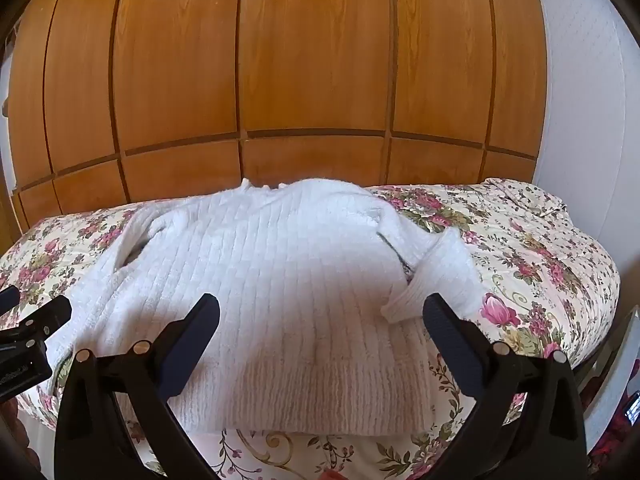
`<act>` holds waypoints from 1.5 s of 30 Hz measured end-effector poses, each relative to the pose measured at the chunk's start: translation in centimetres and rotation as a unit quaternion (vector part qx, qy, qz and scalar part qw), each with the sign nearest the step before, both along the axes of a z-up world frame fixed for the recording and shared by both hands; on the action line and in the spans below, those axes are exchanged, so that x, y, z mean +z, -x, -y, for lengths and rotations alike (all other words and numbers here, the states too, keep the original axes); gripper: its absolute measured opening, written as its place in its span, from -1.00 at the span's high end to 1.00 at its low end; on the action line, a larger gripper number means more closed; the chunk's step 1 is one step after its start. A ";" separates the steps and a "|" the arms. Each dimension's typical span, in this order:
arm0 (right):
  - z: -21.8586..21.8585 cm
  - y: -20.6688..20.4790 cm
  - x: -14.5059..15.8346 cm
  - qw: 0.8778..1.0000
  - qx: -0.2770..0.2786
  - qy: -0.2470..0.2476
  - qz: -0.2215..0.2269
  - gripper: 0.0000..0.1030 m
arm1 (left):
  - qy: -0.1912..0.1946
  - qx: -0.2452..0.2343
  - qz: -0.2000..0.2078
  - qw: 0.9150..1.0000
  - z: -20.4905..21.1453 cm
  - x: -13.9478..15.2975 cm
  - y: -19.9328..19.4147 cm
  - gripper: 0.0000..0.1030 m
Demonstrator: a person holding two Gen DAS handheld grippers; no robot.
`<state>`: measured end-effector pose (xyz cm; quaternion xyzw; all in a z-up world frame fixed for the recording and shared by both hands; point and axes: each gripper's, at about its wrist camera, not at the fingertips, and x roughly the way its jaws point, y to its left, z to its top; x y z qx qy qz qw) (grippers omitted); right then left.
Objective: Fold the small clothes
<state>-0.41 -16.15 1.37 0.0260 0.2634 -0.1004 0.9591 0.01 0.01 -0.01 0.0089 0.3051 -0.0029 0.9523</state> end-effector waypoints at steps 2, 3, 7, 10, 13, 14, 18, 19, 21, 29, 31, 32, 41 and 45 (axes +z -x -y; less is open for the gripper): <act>0.1 0.0 0.1 1.000 -0.001 0.000 0.001 -0.97 | 0.004 -0.001 -0.005 1.000 0.0 0.0 0.0 -0.94; 0.2 0.0 0.1 1.000 -0.001 -0.001 0.001 -0.97 | 0.004 -0.001 -0.005 1.000 0.0 0.0 0.0 -0.94; 0.1 -0.1 -0.2 1.000 0.000 -0.001 -0.005 -0.97 | 0.005 -0.002 0.002 1.000 -0.4 -1.1 0.8 -0.94; 0.2 -0.2 -0.5 1.000 0.000 -0.002 -0.004 -0.97 | 0.006 -0.001 0.011 1.000 -0.4 -1.5 1.6 -0.94; 0.1 -0.2 -0.2 1.000 0.000 -0.002 -0.005 -0.97 | 0.011 0.003 -0.005 1.000 -0.8 -1.1 0.4 -0.94; 0.1 -0.2 -0.1 1.000 0.000 -0.002 -0.007 -0.97 | 0.012 0.003 -0.006 1.000 -0.8 -1.0 0.3 -0.94; 0.0 -0.2 -0.5 1.000 0.000 -0.003 -0.008 -0.97 | 0.013 0.002 -0.010 1.000 -0.7 -1.0 0.3 -0.94; 0.0 -0.2 -0.5 1.000 0.000 -0.004 -0.008 -0.97 | 0.013 0.003 -0.011 1.000 -0.7 -0.9 0.3 -0.94; 0.1 -0.1 -0.5 1.000 0.001 -0.005 -0.008 -0.97 | 0.013 0.004 -0.012 1.000 -0.7 -0.8 0.1 -0.94; 0.3 -0.2 -0.6 1.000 0.003 -0.009 -0.013 -0.97 | 0.012 0.004 -0.014 1.000 -0.8 -0.8 0.0 -0.94; 0.4 -0.2 -0.6 1.000 0.004 -0.008 -0.015 -0.97 | 0.012 0.005 -0.014 1.000 -0.9 -0.8 0.0 -0.94; 0.4 -0.1 -0.5 1.000 0.003 -0.009 -0.014 -0.97 | 0.013 0.006 -0.015 1.000 -0.9 -0.8 0.0 -0.94; 0.1 -0.3 -0.8 1.000 0.003 -0.008 -0.019 -0.97 | 0.010 0.006 -0.018 1.000 -1.1 -0.9 0.0 -0.94; 0.2 -0.3 -0.8 1.000 0.003 -0.009 -0.020 -0.97 | 0.011 0.005 -0.018 1.000 -1.1 -1.0 0.0 -0.94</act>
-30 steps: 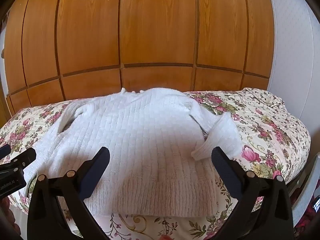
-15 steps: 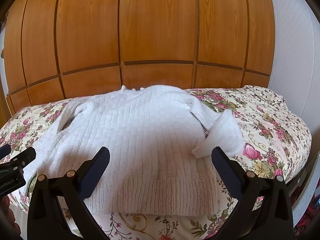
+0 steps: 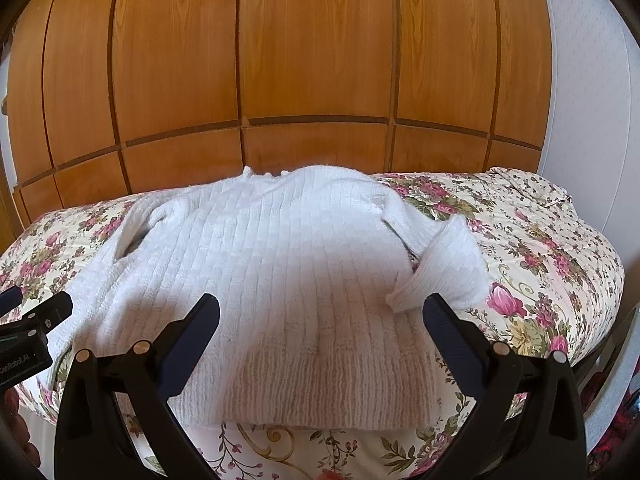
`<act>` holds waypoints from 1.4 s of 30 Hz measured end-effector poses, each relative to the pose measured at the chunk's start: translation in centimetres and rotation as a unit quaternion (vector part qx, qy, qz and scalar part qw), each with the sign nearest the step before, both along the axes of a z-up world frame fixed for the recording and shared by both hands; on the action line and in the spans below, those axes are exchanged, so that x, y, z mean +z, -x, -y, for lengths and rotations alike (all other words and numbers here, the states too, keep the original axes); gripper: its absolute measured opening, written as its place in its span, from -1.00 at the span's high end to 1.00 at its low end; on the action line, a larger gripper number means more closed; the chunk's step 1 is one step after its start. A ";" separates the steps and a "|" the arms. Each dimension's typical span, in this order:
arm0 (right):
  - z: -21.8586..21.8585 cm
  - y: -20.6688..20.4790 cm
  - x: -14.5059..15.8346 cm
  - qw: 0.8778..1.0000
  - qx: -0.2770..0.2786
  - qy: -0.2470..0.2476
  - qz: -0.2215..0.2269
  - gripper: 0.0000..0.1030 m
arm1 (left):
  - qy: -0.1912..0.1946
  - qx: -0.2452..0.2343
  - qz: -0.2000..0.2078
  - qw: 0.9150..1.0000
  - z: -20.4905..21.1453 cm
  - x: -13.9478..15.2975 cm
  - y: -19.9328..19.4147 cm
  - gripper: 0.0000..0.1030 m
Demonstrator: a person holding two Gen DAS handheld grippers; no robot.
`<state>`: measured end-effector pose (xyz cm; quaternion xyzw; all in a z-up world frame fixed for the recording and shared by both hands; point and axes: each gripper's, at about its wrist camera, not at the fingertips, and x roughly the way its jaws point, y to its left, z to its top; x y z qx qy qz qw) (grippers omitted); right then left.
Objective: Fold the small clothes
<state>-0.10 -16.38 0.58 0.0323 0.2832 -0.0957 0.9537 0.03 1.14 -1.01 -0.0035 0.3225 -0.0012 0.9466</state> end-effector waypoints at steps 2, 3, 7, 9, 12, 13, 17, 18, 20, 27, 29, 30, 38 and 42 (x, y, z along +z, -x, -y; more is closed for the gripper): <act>0.0 0.0 -0.1 1.000 0.000 0.000 0.000 -0.97 | -0.001 0.000 0.000 1.000 0.0 -0.1 0.1 -0.94; 0.0 0.1 -0.1 1.000 0.000 0.000 0.000 -0.97 | 0.000 0.000 -0.001 1.000 0.0 0.0 -0.1 -0.94; 0.1 -0.2 -0.3 1.000 0.001 -0.002 -0.007 -0.97 | 0.000 0.000 -0.003 1.000 0.1 -0.1 -0.1 -0.94; 0.1 -0.2 -0.4 1.000 0.001 -0.003 -0.010 -0.97 | 0.000 0.000 -0.004 1.000 0.1 -0.2 -0.1 -0.94; 0.0 -0.2 -0.4 1.000 0.001 -0.002 -0.008 -0.97 | -0.001 0.001 -0.006 1.000 0.3 -0.2 -0.2 -0.94; 0.0 -0.2 -0.4 1.000 0.001 -0.001 -0.008 -0.97 | -0.001 0.001 -0.006 1.000 0.4 -0.2 -0.3 -0.94; 0.0 -0.1 -0.4 1.000 0.001 0.000 -0.006 -0.97 | -0.001 0.001 -0.010 1.000 0.4 -0.2 -0.3 -0.94; 0.0 -0.1 -0.4 1.000 0.001 -0.001 -0.005 -0.97 | 0.000 0.002 -0.010 1.000 0.3 -0.3 -0.3 -0.94; 0.0 -0.1 -0.4 1.000 0.002 0.000 -0.007 -0.97 | -0.001 0.001 -0.011 1.000 0.4 -0.3 -0.3 -0.94; 0.0 -0.3 -0.4 1.000 0.003 0.000 -0.010 -0.97 | -0.001 0.003 -0.018 1.000 0.5 -0.3 -0.6 -0.94; -0.1 -0.4 -0.4 1.000 0.004 0.000 -0.010 -0.97 | -0.001 0.004 -0.020 1.000 0.5 -0.4 -0.7 -0.94; 0.0 -0.3 -0.4 1.000 0.004 0.001 -0.009 -0.97 | -0.001 0.004 -0.021 1.000 0.5 -0.4 -0.7 -0.94; -0.1 -0.4 -0.5 1.000 0.002 -0.001 -0.010 -0.97 | 0.000 0.003 -0.025 1.000 0.5 -0.5 -0.9 -0.94; -0.2 -0.5 -0.7 1.000 0.005 -0.003 -0.014 -0.97 | 0.003 0.000 -0.037 0.999 0.5 -0.8 -1.1 -0.94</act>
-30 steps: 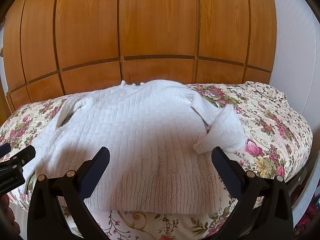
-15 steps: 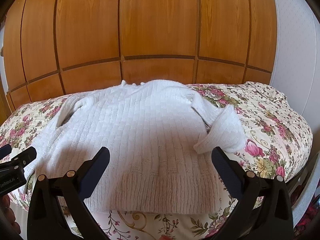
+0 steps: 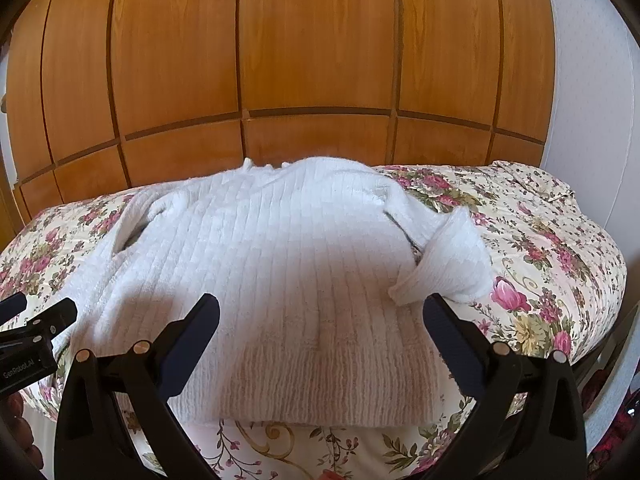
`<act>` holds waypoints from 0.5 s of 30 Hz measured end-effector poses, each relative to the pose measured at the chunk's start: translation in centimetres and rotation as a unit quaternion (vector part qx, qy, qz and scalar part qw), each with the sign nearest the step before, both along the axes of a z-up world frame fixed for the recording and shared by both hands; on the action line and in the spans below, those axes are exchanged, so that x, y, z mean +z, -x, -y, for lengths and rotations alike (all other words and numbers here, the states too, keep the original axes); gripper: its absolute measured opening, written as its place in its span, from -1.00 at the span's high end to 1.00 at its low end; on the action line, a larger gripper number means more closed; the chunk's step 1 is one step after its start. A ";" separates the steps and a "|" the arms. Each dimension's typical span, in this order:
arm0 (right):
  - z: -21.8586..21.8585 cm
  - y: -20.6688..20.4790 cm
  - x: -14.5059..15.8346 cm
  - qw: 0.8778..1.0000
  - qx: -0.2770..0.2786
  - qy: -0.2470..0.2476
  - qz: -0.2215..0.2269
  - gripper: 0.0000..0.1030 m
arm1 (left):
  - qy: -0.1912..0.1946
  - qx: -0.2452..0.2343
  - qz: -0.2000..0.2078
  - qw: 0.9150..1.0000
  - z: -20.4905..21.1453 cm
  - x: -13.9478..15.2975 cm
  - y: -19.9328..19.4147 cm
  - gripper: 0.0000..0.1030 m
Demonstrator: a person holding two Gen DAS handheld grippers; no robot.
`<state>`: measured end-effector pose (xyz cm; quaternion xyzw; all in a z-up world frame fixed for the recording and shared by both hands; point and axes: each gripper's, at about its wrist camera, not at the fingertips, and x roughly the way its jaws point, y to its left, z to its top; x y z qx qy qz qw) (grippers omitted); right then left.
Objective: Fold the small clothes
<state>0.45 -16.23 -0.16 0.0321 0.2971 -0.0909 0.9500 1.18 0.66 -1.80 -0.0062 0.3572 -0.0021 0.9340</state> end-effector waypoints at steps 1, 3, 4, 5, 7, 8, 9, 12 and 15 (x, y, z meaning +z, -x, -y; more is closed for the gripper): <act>0.1 0.0 0.0 1.000 0.001 0.001 -0.001 -0.97 | 0.001 0.000 -0.004 1.000 0.0 -0.1 -0.1 -0.94; 0.1 0.0 -0.1 1.000 0.003 0.003 0.000 -0.97 | 0.007 -0.004 -0.016 1.000 -0.1 -0.4 -0.4 -0.94; 0.1 -0.1 -0.1 1.000 0.003 0.004 0.001 -0.97 | 0.011 -0.007 -0.021 1.000 -0.2 -0.6 -0.6 -0.94; 0.2 -0.2 -0.1 1.000 0.003 0.007 0.002 -0.97 | 0.014 -0.009 -0.028 0.999 -0.3 -0.8 -0.8 -0.94; 0.3 -0.5 -0.1 1.000 0.000 0.010 0.004 -0.97 | 0.024 -0.012 -0.041 0.999 -0.5 -1.1 -1.2 -0.94; 0.5 -0.6 -0.1 1.000 -0.002 0.009 0.004 -0.97 | 0.030 -0.012 -0.046 0.998 -0.7 -1.4 -1.4 -0.94; 0.7 -0.8 -0.1 1.000 -0.006 0.008 0.005 -0.97 | 0.034 -0.013 -0.050 0.998 -0.8 -1.5 -1.5 -0.94; 1.1 -1.7 -0.3 1.000 -0.014 0.006 0.014 -0.97 | 0.057 -0.026 -0.074 0.995 -1.3 -2.4 -2.2 -0.94; 1.2 -3.6 -1.1 0.999 0.029 -0.004 0.018 -0.97 | 0.099 -0.030 -0.098 0.990 -2.8 -3.5 -3.2 -0.94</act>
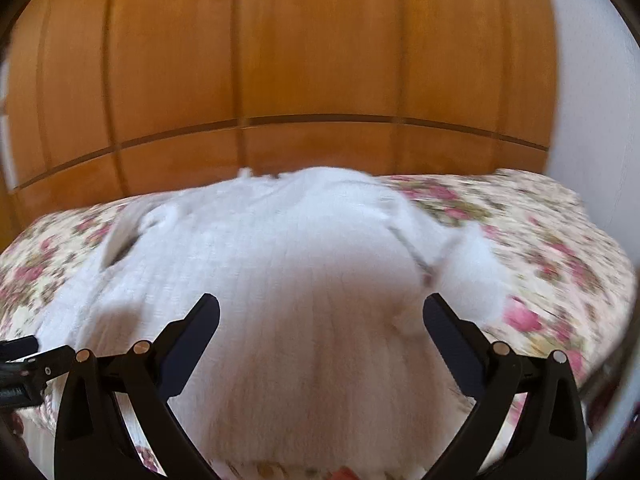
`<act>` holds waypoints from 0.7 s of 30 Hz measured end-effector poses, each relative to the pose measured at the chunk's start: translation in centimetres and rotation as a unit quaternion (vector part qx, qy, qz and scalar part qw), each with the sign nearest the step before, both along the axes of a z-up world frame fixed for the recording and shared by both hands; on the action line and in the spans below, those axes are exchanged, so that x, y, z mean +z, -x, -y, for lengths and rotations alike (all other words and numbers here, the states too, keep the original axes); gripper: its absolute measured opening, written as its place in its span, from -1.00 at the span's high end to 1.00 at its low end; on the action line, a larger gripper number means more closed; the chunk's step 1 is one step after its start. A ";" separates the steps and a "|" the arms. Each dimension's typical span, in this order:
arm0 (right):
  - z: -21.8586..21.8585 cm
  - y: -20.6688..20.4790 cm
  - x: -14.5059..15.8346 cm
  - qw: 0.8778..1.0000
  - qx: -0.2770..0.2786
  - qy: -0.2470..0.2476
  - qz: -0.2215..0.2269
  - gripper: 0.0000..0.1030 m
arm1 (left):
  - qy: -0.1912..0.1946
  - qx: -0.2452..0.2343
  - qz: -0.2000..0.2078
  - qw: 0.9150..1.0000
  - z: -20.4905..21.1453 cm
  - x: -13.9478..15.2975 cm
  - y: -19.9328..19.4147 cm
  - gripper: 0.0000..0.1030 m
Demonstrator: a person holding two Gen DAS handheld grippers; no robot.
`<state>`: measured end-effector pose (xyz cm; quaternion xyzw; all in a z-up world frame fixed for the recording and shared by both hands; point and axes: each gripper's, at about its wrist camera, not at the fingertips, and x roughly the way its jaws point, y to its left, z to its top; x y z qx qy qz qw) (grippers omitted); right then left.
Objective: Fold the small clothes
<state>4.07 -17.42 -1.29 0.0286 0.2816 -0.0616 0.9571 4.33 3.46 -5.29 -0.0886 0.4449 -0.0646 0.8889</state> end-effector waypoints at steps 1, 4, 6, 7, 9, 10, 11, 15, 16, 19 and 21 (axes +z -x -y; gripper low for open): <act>-0.1 -0.9 -0.6 1.000 0.024 -0.003 -0.009 -0.97 | 0.005 0.006 -0.005 1.000 -0.5 -0.3 -0.2 -0.94; -0.7 -3.0 -2.0 0.999 0.034 0.018 -0.030 -0.97 | -0.023 0.033 0.003 0.999 -2.3 -1.0 -0.6 -0.94; -0.9 -4.3 -2.9 0.998 0.024 0.035 -0.038 -0.97 | -0.046 0.039 0.022 0.998 -3.0 -1.0 -0.6 -0.94; -0.9 -4.8 -3.1 0.998 0.022 0.037 -0.041 -0.97 | -0.072 0.044 0.032 0.996 -3.3 -1.1 -0.6 -0.94; -0.9 -6.3 -3.6 0.998 0.018 0.040 -0.051 -0.97 | -0.102 0.044 0.041 0.993 -3.9 -1.2 -0.8 -0.94; -0.8 -7.2 -3.8 0.997 0.012 0.044 -0.055 -0.97 | -0.120 0.044 0.046 0.991 -4.2 -1.4 -0.8 -0.94; -0.7 -7.8 -4.0 0.997 0.009 0.046 -0.057 -0.97 | -0.128 0.043 0.048 0.990 -4.7 -1.6 -0.8 -0.94; -0.4 -10.2 -5.1 0.996 0.004 0.065 -0.064 -0.97 | -0.110 0.040 0.047 0.992 -7.0 -2.4 -0.1 -0.94; -0.3 -10.8 -5.7 0.995 0.003 0.069 -0.072 -0.97 | -0.097 0.040 0.046 0.993 -7.5 -2.6 0.1 -0.94; 0.1 -12.0 -7.3 0.992 -0.003 0.075 -0.100 -0.97 | -0.074 0.021 0.037 0.996 -8.4 -3.5 0.6 -0.92; 0.2 -12.2 -7.8 0.992 -0.005 0.074 -0.106 -0.97 | -0.092 0.002 0.041 0.995 -8.1 -4.1 1.0 -0.81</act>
